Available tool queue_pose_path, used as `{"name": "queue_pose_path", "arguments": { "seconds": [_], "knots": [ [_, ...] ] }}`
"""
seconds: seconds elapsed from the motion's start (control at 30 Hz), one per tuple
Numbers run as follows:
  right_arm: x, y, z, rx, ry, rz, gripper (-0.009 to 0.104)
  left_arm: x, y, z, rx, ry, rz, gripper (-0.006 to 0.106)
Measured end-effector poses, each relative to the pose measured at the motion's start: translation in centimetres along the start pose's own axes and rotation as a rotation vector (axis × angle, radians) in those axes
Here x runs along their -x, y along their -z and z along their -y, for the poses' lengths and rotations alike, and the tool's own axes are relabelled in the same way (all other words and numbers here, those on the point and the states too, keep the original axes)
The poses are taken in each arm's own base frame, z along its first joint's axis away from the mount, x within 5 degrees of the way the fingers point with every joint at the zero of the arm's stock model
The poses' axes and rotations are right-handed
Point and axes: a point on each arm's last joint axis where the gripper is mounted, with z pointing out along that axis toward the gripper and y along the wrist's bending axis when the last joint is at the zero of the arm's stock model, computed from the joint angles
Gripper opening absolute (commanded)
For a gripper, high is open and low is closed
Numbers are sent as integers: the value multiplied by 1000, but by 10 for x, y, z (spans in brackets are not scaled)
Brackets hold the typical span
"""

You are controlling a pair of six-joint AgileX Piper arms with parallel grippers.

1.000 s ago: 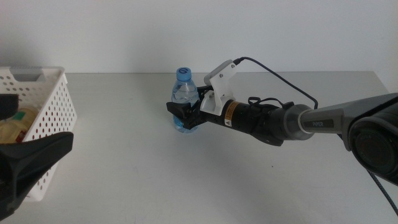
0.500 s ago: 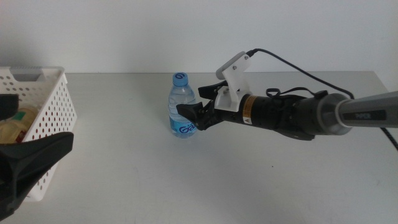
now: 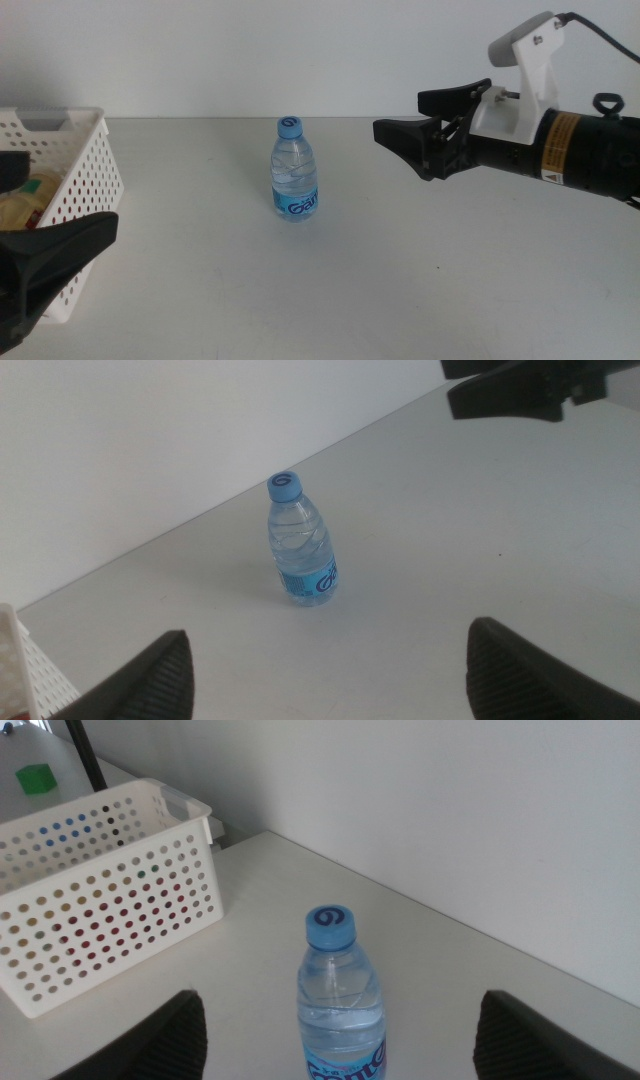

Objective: Use arms to grab the bottles and put them into the dustbin to the left of the table.

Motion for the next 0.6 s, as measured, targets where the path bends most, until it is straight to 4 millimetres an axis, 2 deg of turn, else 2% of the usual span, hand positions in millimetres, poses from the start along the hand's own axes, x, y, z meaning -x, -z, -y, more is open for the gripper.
{"name": "queue_pose_path", "arguments": {
  "seconds": [0.1,0.27,0.43,0.53,0.6],
  "knots": [
    [9,25,-13,-9,-21,13,94,0,0,0,0,0,0,93],
    [3,63,-30,-94,-114,75,94,0,0,0,0,0,0,93],
    [5,96,-56,-195,-120,189,94,0,0,0,0,0,0,93],
    [4,109,-68,-283,-116,139,94,0,0,0,0,0,0,93],
    [1,115,-79,-283,-72,72,92,0,0,0,0,0,0,93]
  ]
}}
